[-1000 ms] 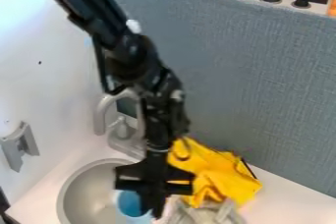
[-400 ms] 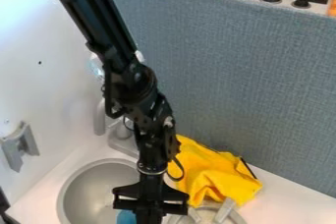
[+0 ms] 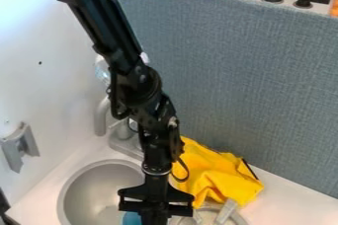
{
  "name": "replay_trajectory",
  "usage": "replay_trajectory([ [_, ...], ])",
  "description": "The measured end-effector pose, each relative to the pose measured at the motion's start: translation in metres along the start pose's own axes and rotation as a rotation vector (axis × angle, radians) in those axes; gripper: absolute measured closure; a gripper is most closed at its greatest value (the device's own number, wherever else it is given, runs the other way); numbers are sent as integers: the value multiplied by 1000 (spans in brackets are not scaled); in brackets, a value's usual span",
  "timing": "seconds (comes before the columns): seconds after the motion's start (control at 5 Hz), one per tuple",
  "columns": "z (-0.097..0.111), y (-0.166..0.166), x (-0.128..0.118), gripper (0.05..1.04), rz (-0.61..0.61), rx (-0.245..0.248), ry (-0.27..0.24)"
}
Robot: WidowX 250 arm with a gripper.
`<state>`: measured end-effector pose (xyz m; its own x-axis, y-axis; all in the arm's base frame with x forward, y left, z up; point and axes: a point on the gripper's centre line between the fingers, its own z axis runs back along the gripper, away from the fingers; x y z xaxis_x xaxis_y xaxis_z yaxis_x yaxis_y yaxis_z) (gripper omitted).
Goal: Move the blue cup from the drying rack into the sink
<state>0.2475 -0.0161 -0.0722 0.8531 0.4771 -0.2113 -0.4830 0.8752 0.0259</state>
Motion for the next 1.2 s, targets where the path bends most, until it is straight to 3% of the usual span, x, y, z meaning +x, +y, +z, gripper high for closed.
replay_trajectory([
  [0.2,1,7,-3,772,63,46,23],
  [0.6,27,9,-7,187,111,50,-33],
  [0.8,67,-11,-21,76,71,46,-126],
  [1.0,97,-34,-40,81,-37,50,-227],
  [1.2,107,-73,-61,83,-239,73,-288],
])
